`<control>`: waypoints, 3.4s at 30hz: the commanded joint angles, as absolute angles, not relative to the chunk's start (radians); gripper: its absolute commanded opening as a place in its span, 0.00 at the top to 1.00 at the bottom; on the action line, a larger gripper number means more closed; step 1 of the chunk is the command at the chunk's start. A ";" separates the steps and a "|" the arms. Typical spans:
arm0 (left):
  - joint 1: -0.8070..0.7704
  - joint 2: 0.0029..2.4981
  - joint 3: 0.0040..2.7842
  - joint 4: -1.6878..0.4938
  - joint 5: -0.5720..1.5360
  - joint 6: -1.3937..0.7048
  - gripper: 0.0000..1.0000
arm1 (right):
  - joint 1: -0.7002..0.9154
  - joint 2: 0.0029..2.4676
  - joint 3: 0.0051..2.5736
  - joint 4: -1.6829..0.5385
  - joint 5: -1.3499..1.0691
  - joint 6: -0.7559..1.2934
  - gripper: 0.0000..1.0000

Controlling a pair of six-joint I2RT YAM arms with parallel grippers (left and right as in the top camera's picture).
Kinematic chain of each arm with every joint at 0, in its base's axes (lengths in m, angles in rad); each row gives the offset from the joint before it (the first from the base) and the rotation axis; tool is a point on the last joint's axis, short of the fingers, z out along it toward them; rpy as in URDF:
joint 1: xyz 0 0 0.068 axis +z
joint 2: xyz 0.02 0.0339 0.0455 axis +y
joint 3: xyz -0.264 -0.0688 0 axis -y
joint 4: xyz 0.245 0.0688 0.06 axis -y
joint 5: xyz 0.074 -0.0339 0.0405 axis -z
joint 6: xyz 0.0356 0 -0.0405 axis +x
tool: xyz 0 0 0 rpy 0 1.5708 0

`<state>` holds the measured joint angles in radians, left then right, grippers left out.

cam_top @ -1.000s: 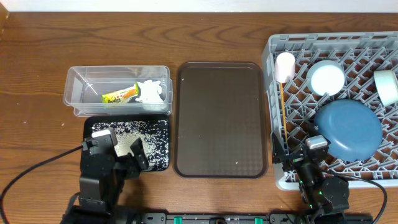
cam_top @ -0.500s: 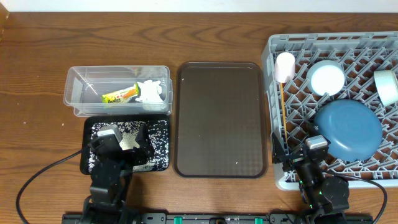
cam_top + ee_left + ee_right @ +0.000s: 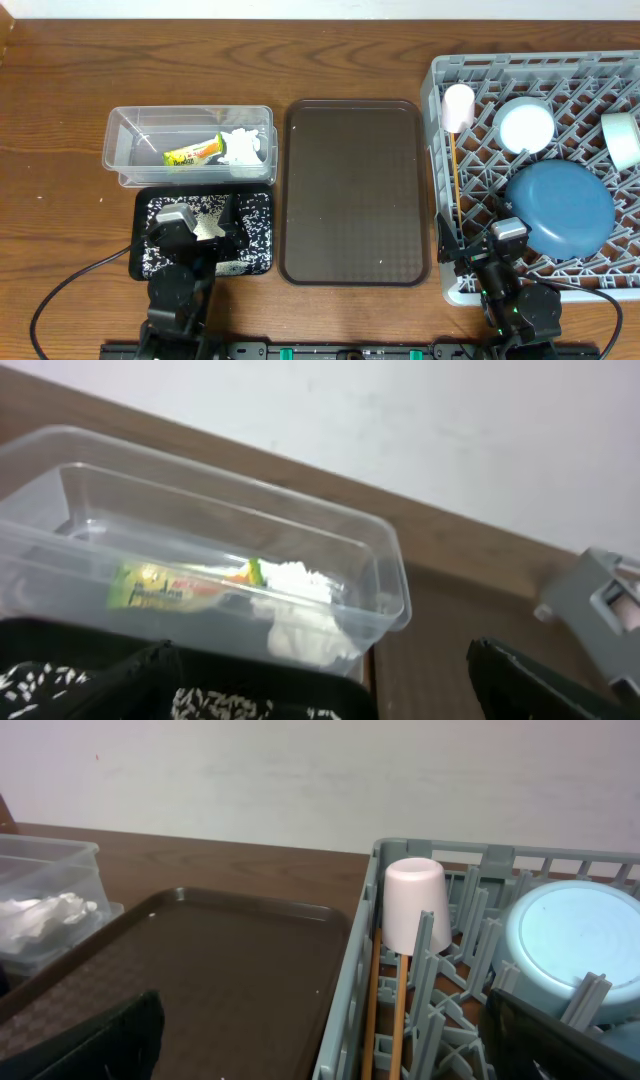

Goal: Sort waste into correct bins and load items into the dishwasher rack

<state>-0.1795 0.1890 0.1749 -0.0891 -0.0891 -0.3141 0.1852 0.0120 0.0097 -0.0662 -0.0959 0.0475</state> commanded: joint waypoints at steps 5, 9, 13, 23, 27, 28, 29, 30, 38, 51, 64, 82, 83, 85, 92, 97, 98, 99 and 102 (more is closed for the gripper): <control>-0.175 0.138 0.063 0.036 -0.098 -0.311 0.06 | 0.188 0.005 0.006 -0.067 -0.086 0.036 0.01; -0.175 0.109 0.003 0.083 -0.098 -0.311 0.06 | 0.188 0.005 0.006 -0.067 -0.086 0.036 0.01; -0.174 0.071 0.004 0.054 -0.098 -0.311 0.06 | 0.188 0.005 0.006 -0.067 -0.086 0.036 0.01; -0.166 0.001 0.004 0.004 -0.098 -0.311 0.06 | 0.188 0.005 0.006 -0.067 -0.086 0.036 0.01; -0.155 0.001 0.004 -0.065 -0.098 -0.311 0.06 | 0.188 0.005 0.006 -0.067 -0.086 0.036 0.01; -0.148 0.001 0.004 -0.063 -0.098 -0.311 0.06 | 0.188 0.005 0.006 -0.067 -0.086 0.036 0.01; -0.141 0.001 0.004 -0.063 -0.098 -0.311 0.06 | 0.188 0.005 0.006 -0.067 -0.086 0.036 0.01; -0.131 0.001 0.004 -0.063 -0.098 -0.311 0.06 | 0.188 0.005 0.006 -0.067 -0.086 0.036 0.01; -0.043 0.001 0.004 -0.063 -0.098 -0.311 0.06 | 0.188 0.005 0.006 -0.067 -0.086 0.036 0.01; -0.060 0.001 0.004 -0.063 -0.098 -0.311 0.06 | 0.188 0.005 0.006 -0.067 -0.086 0.036 0.01; -0.060 0.004 0.004 -0.064 -0.098 -0.311 0.06 | 0.188 0.005 0.006 -0.067 -0.086 0.036 0.01; -0.060 0.004 0.004 -0.064 -0.098 -0.311 0.06 | 0.188 0.005 0.006 -0.067 -0.086 0.036 0.01; -0.060 0.004 0.004 -0.064 -0.098 -0.311 0.06 | 0.188 0.005 0.006 -0.067 -0.086 0.036 0.01; -0.060 0.004 0.004 -0.063 -0.098 -0.311 0.06 | 0.188 0.005 0.006 -0.067 -0.086 0.036 0.01; -0.060 0.004 0.004 -0.064 -0.098 -0.311 0.06 | 0.188 0.005 0.006 -0.067 -0.086 0.036 0.01; -0.060 0.004 0.004 -0.064 -0.098 -0.311 0.06 | 0.188 0.005 0.006 -0.067 -0.086 0.036 0.01; -0.060 0.004 0.004 -0.064 -0.098 -0.311 0.06 | 0.188 0.005 0.006 -0.067 -0.086 0.036 0.01; -0.060 0.004 0.004 -0.064 -0.098 -0.311 0.06 | 0.188 0.005 0.006 -0.067 -0.086 0.036 0.01; -0.060 0.004 0.004 -0.064 -0.098 -0.311 0.06 | 0.188 0.005 0.006 -0.067 -0.086 0.036 0.01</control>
